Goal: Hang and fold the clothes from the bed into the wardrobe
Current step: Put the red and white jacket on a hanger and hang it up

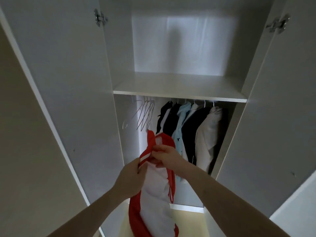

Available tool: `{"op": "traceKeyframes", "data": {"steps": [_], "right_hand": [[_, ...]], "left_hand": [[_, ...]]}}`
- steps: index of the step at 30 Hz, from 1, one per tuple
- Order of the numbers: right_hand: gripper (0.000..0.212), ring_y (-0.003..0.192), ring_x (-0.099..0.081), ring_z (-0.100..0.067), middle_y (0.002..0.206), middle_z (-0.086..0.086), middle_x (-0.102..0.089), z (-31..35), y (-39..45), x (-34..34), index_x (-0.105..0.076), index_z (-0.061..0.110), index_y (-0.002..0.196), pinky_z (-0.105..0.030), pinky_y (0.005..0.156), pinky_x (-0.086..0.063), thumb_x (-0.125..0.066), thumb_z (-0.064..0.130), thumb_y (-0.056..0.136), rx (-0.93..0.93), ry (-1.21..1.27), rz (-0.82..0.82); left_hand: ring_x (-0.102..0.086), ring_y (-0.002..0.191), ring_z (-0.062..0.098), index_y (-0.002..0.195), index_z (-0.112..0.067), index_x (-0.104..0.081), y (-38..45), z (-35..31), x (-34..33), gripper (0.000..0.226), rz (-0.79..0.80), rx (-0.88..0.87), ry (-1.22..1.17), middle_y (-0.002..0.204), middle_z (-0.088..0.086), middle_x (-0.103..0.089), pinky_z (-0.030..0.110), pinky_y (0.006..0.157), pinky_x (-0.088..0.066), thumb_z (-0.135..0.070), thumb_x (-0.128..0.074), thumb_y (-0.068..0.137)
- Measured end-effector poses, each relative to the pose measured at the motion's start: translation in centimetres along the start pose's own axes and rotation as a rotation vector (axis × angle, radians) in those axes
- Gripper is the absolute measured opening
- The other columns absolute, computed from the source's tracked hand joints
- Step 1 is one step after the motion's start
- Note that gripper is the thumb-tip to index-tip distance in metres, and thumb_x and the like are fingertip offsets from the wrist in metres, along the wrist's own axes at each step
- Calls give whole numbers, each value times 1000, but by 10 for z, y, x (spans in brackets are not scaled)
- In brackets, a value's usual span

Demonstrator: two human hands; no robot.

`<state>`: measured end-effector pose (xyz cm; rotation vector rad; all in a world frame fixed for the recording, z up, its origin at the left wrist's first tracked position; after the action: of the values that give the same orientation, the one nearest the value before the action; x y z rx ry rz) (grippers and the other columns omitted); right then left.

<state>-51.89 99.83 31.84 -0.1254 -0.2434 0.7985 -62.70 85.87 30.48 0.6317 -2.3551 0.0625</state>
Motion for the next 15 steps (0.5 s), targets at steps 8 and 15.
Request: {"op": "traceKeyframes", "data": {"steps": [8,15], "right_hand": [[21,75,-73,-12,97,-5,-77,-21,97,39,-71,16,115,-21,67,-59,-66,14,95,-85,-282,-52],[41,118,-61,-24,136,-11,-62,-46,174,63,-59,5,135,-27,100,-45,-64,14,96,-16,-733,-179]], "left_hand": [[-55,59,8,90,-19,-58,88,62,11,25,54,25,181,69,-4,-59,20,61,-47,-32,-45,107],[-52,55,6,80,-30,-47,149,97,17,28,126,18,284,65,-11,-51,14,58,-37,-34,-46,108]]}}
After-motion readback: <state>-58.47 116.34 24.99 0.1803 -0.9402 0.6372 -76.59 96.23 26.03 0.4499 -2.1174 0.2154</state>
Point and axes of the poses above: each hand's wrist, its own y-axis towards the middle knuckle, its own x-axis out of the back of the hand, z = x × y, the point moved 2 cm from there along y, towards the middle knuckle
